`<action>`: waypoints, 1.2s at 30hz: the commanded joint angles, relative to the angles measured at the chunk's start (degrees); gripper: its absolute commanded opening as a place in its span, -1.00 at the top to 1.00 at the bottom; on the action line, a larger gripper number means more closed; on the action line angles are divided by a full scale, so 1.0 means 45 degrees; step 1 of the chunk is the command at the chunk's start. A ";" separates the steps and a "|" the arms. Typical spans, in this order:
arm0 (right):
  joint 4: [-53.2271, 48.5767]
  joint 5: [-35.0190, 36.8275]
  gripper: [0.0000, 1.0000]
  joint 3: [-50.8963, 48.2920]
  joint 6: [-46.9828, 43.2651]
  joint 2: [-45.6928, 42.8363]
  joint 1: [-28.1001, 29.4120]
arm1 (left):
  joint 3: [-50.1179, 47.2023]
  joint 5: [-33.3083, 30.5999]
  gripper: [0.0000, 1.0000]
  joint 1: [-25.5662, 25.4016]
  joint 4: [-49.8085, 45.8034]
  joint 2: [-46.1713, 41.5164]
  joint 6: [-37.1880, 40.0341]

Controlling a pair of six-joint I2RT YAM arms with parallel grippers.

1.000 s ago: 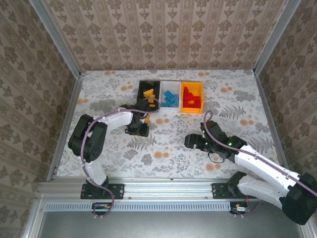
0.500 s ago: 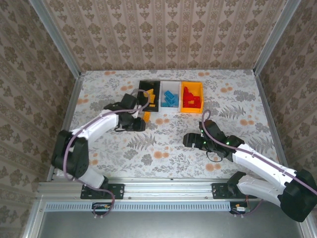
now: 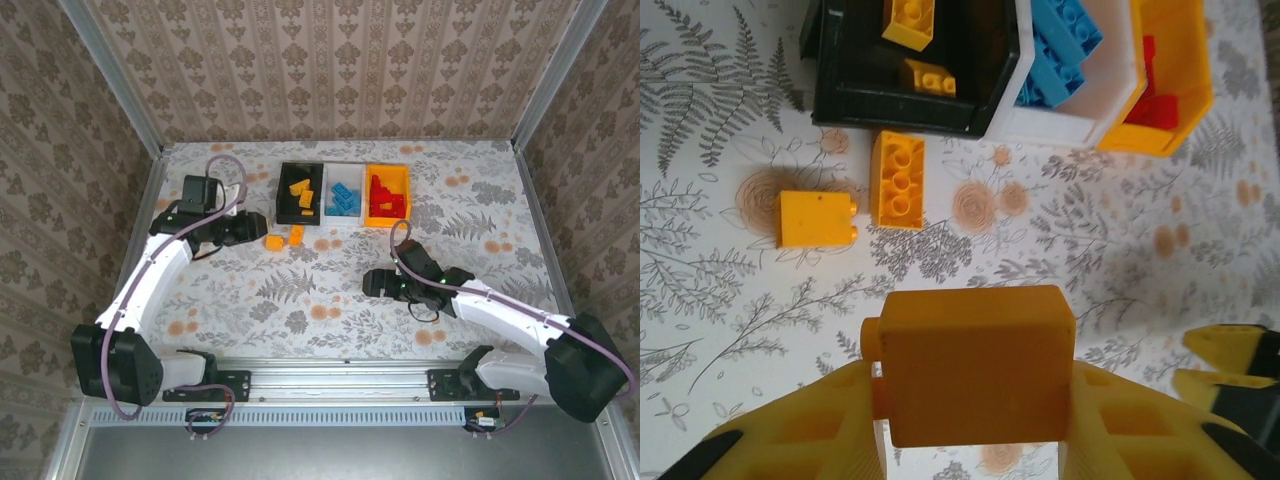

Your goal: Sort the legos into containers by color

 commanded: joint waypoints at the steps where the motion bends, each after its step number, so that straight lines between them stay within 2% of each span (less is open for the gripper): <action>1: 0.0492 0.0059 -0.81 0.0656 -0.0775 0.0699 0.0011 | 0.0633 0.0952 0.26 0.0139 0.0744 0.0620 -0.0541; 10: 0.0501 -0.0456 -0.82 0.2276 -0.1791 0.3448 -0.0451 | 0.2057 0.1200 0.26 -0.0010 0.2182 0.3762 -0.1118; 17: 0.0622 -0.0890 -0.82 0.2437 -0.1801 0.4057 -0.0625 | 0.4292 0.1662 0.26 -0.0511 0.2940 0.6448 -0.1735; 27: 0.0112 -0.0866 -0.83 0.2025 -0.1576 0.3156 -0.0636 | 0.8915 0.0235 0.26 -0.1110 0.0676 1.0418 -0.1008; 36: -0.0189 -0.0790 -0.83 0.1548 -0.1159 0.2119 -0.0644 | 1.3041 -0.0958 0.24 -0.1472 -0.1610 1.3105 0.0102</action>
